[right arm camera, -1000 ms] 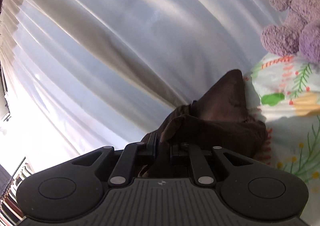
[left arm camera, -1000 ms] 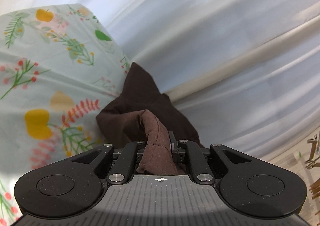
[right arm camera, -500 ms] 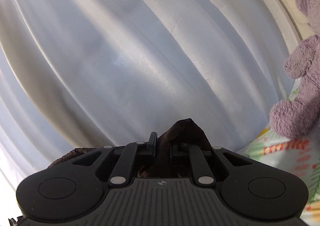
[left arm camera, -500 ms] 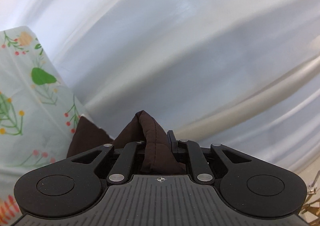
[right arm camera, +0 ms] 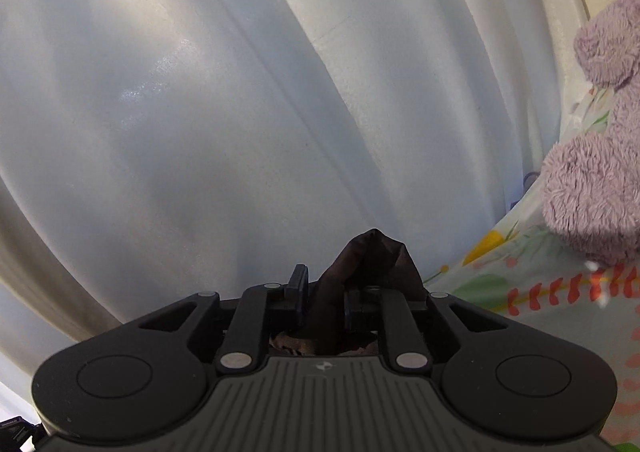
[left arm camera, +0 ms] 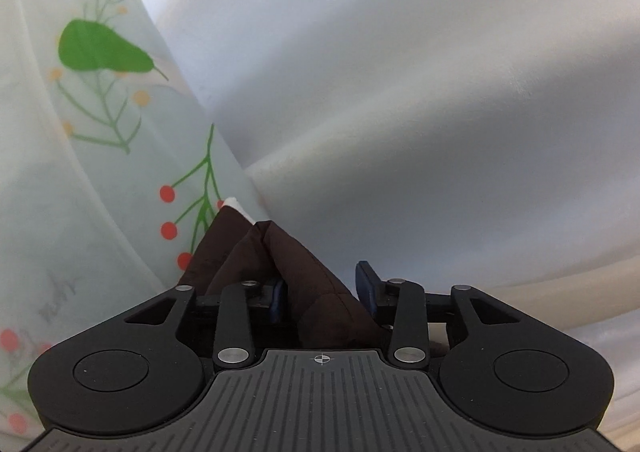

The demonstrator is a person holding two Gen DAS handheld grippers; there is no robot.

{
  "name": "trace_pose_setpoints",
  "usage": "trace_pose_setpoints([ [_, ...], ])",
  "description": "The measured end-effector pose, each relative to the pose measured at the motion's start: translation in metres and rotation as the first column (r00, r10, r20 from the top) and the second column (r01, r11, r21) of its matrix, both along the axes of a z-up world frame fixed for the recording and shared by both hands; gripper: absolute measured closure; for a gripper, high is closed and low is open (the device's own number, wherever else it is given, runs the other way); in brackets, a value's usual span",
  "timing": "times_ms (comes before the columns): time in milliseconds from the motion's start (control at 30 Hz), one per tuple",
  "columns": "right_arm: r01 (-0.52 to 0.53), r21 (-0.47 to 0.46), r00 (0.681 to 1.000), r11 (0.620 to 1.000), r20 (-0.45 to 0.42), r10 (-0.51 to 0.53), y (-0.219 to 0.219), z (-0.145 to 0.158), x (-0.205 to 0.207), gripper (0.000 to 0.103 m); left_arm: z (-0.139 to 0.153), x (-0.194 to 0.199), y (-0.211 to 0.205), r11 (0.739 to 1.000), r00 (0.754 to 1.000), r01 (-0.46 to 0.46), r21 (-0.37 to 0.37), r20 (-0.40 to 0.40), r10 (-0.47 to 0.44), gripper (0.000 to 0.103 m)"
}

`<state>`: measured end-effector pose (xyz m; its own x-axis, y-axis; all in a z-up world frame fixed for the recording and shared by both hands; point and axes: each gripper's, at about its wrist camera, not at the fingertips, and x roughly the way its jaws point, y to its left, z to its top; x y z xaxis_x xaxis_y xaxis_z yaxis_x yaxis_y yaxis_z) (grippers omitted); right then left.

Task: Fold large clothes

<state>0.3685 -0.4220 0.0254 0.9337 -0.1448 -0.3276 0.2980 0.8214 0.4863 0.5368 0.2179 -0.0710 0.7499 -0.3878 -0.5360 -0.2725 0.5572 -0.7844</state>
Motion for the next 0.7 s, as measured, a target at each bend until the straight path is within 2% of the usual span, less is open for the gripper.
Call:
trace_pose_setpoints([
  [33,-0.008,0.018,1.0,1.0,0.01,0.008,-0.001,0.001,0.001,0.082,-0.003,-0.001,0.004,1.0,1.0,-0.001,-0.031,0.005,0.001,0.054],
  [67,-0.015,0.04,1.0,0.999,0.025,0.014,-0.004,0.003,-0.001,0.074,-0.004,-0.004,0.007,0.997,1.0,-0.002,-0.071,0.014,0.003,0.048],
  [100,-0.018,0.059,0.998,0.998,0.055,0.014,-0.005,0.006,-0.005,0.057,-0.003,-0.008,0.011,0.995,0.999,-0.004,-0.103,0.031,0.007,0.04],
  [133,-0.007,0.072,0.995,0.997,0.1,0.0,-0.005,0.009,-0.014,0.043,0.001,-0.014,0.015,0.993,0.998,-0.011,-0.114,0.059,0.017,0.035],
  [167,0.015,0.07,0.988,0.997,0.15,-0.025,-0.004,0.012,-0.021,0.022,0.007,-0.022,0.018,0.994,0.995,-0.026,-0.106,0.096,0.036,0.026],
  [200,0.024,0.058,0.98,0.998,0.195,-0.035,-0.003,0.017,-0.029,0.018,0.014,-0.03,0.022,0.995,0.989,-0.041,-0.087,0.139,0.053,0.022],
  [233,0.022,0.049,0.974,0.999,0.222,-0.032,0.0,0.023,-0.036,0.018,0.021,-0.038,0.025,0.996,0.982,-0.057,-0.064,0.176,0.068,0.022],
  [267,0.019,0.037,0.972,0.999,0.234,-0.027,0.005,0.028,-0.037,0.023,0.031,-0.046,0.025,0.997,0.977,-0.071,-0.024,0.202,0.074,0.022],
  [300,0.017,0.014,0.973,1.0,0.231,-0.02,0.016,0.033,-0.036,0.041,0.044,-0.052,0.018,0.996,0.972,-0.07,0.047,0.229,0.057,0.022],
  [367,-0.05,-0.044,0.981,0.998,0.184,0.057,0.051,0.035,-0.022,0.072,0.067,-0.061,-0.012,0.979,0.952,-0.008,0.204,0.301,-0.055,0.022],
  [433,-0.226,-0.114,0.965,0.967,0.108,0.238,0.102,0.026,0.004,0.083,0.08,-0.067,-0.059,0.946,0.919,0.078,0.314,0.346,-0.19,0.021],
  [500,-0.341,-0.233,0.935,0.911,0.014,0.354,0.163,0.014,0.027,0.087,0.082,-0.066,-0.11,0.913,0.878,0.177,0.368,0.36,-0.315,0.016],
  [533,-0.37,-0.275,0.924,0.887,-0.012,0.382,0.188,0.007,0.036,0.087,0.079,-0.063,-0.135,0.894,0.867,0.208,0.396,0.348,-0.356,0.016],
  [633,-0.41,-0.283,0.912,0.867,-0.105,0.397,0.227,-0.018,0.066,0.087,0.059,-0.053,-0.193,0.839,0.868,0.207,0.504,0.302,-0.395,0.016],
  [700,-0.405,-0.294,0.913,0.866,-0.176,0.367,0.233,-0.041,0.084,0.087,0.04,-0.044,-0.217,0.773,0.876,0.183,0.608,0.256,-0.409,0.016],
])
